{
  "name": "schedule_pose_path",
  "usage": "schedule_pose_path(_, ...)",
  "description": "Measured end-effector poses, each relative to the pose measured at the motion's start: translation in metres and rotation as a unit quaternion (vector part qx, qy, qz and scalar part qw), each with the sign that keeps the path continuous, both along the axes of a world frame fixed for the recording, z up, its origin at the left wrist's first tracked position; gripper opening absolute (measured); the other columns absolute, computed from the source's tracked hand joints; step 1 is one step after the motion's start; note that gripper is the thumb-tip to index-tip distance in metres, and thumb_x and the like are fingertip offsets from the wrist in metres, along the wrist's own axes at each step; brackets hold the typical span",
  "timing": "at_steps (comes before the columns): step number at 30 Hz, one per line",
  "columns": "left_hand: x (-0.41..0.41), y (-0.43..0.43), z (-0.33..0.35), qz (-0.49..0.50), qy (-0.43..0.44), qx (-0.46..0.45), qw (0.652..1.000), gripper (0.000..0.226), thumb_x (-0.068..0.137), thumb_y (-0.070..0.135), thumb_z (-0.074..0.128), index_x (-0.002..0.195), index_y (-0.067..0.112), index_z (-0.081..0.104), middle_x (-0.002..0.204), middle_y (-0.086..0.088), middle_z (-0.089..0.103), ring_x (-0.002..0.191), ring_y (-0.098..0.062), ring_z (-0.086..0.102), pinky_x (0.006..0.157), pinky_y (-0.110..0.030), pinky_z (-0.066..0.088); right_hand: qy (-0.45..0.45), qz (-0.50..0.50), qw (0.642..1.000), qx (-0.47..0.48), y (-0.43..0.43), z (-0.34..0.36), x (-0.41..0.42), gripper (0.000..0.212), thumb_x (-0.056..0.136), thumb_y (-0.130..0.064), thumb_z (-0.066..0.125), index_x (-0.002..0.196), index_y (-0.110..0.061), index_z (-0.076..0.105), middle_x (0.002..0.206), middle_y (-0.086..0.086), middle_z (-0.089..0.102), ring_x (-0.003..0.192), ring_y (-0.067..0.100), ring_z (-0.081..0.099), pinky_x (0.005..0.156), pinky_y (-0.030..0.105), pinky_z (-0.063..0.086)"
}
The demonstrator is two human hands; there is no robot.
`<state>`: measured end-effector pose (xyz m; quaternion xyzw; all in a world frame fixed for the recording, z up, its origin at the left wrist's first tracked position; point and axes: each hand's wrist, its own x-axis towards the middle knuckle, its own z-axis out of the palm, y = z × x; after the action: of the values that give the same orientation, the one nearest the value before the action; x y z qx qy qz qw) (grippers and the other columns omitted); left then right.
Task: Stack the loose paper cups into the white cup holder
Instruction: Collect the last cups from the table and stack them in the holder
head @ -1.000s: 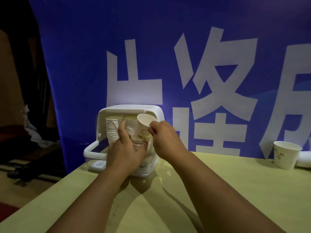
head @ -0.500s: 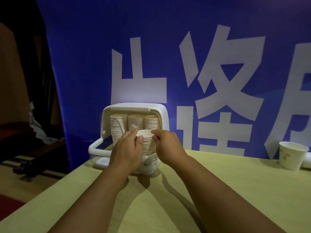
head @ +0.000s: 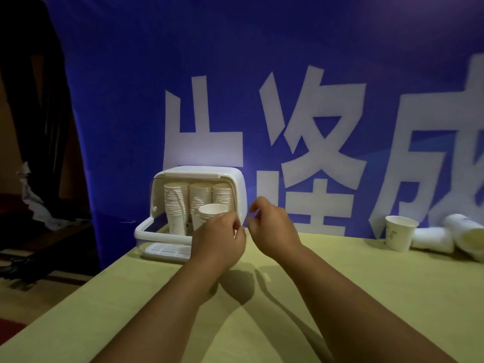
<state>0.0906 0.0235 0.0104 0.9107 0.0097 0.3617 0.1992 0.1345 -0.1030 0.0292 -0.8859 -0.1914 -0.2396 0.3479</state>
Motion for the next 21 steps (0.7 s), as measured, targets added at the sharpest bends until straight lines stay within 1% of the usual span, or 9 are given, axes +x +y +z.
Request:
schedule_pose_path(4, -0.024, -0.048, 0.003, -0.050, 0.025, 0.026, 0.998, 0.012, 0.095, 0.036, 0.058, 0.085, 0.030, 0.056, 0.080, 0.012, 0.059, 0.072, -0.009, 0.054, 0.059, -0.023, 0.040, 0.007, -0.066, 0.997, -0.024, -0.068, -0.003, -0.019, 0.017, 0.096, -0.029, 0.064, 0.111, -0.028, 0.056, 0.096, -0.007, 0.064, 0.078, 0.010, 0.061, 0.072, 0.022, 0.055)
schedule_pose_path(6, -0.034, -0.075, 0.001, -0.076, 0.043, 0.035, 0.996, 0.011, 0.094, 0.036, 0.059, 0.085, 0.030, 0.056, 0.080, 0.012, 0.058, 0.072, -0.008, 0.052, 0.058, -0.021, 0.037, 0.027, -0.100, 0.994, -0.031, -0.107, -0.008, -0.028, 0.017, 0.095, -0.028, 0.065, 0.110, -0.028, 0.057, 0.096, -0.007, 0.065, 0.078, 0.009, 0.061, 0.068, 0.022, 0.053)
schedule_pose_path(8, -0.041, -0.103, -0.003, -0.096, 0.067, 0.036, 0.992, 0.011, 0.094, 0.036, 0.060, 0.086, 0.030, 0.056, 0.080, 0.012, 0.059, 0.073, -0.009, 0.055, 0.059, -0.022, 0.042, 0.054, -0.125, 0.990, -0.042, -0.148, -0.016, -0.040, 0.018, 0.094, -0.029, 0.065, 0.111, -0.029, 0.058, 0.097, -0.008, 0.065, 0.080, 0.008, 0.061, 0.068, 0.022, 0.053)
schedule_pose_path(12, -0.046, -0.159, -0.010, -0.148, 0.115, 0.051, 0.981, 0.006, 0.092, 0.035, 0.059, 0.088, 0.029, 0.059, 0.084, 0.013, 0.061, 0.076, -0.009, 0.057, 0.064, -0.028, 0.049, 0.126, -0.163, 0.975, -0.080, -0.232, -0.032, -0.064, 0.023, 0.090, -0.032, 0.068, 0.112, -0.031, 0.058, 0.105, -0.008, 0.064, 0.088, 0.009, 0.061, 0.079, 0.029, 0.057)
schedule_pose_path(14, -0.047, -0.190, -0.015, -0.178, 0.140, 0.052, 0.973, 0.005, 0.091, 0.035, 0.059, 0.093, 0.030, 0.060, 0.089, 0.013, 0.061, 0.079, -0.009, 0.058, 0.069, -0.029, 0.053, 0.169, -0.181, 0.964, -0.097, -0.273, -0.039, -0.077, 0.029, 0.089, -0.032, 0.070, 0.116, -0.031, 0.058, 0.111, -0.007, 0.062, 0.092, 0.010, 0.059, 0.081, 0.026, 0.055)
schedule_pose_path(16, -0.048, -0.222, -0.023, -0.208, 0.164, 0.047, 0.963, 0.009, 0.090, 0.036, 0.061, 0.098, 0.032, 0.060, 0.095, 0.013, 0.061, 0.083, -0.008, 0.058, 0.078, -0.033, 0.057, 0.201, -0.210, 0.950, -0.116, -0.312, -0.048, -0.089, 0.038, 0.089, -0.033, 0.070, 0.123, -0.031, 0.055, 0.115, -0.006, 0.058, 0.093, 0.010, 0.058, 0.080, 0.025, 0.054)
schedule_pose_path(17, -0.048, -0.238, -0.028, -0.223, 0.176, 0.042, 0.958, 0.012, 0.090, 0.036, 0.063, 0.101, 0.033, 0.059, 0.099, 0.013, 0.061, 0.087, -0.008, 0.059, 0.081, -0.034, 0.058, 0.214, -0.225, 0.942, -0.124, -0.330, -0.053, -0.096, 0.042, 0.089, -0.035, 0.069, 0.127, -0.031, 0.053, 0.118, -0.004, 0.055, 0.096, 0.011, 0.057, 0.082, 0.027, 0.054)
schedule_pose_path(19, -0.049, -0.270, -0.037, -0.254, 0.199, 0.025, 0.946, 0.020, 0.090, 0.035, 0.065, 0.109, 0.034, 0.059, 0.109, 0.014, 0.059, 0.095, -0.008, 0.059, 0.087, -0.032, 0.056, 0.235, -0.264, 0.923, -0.151, -0.366, -0.064, -0.107, 0.050, 0.091, -0.045, 0.062, 0.136, -0.032, 0.046, 0.136, 0.002, 0.047, 0.112, 0.019, 0.054, 0.095, 0.037, 0.051)
schedule_pose_path(21, -0.048, -0.299, -0.048, -0.271, 0.217, 0.017, 0.938, 0.026, 0.090, 0.035, 0.064, 0.116, 0.035, 0.056, 0.120, 0.014, 0.054, 0.102, -0.009, 0.057, 0.090, -0.032, 0.054, 0.242, -0.324, 0.894, -0.196, -0.400, -0.076, -0.116, 0.062, 0.090, -0.063, 0.047, 0.144, -0.034, 0.036, 0.156, 0.010, 0.026, 0.133, 0.029, 0.040, 0.107, 0.049, 0.039)
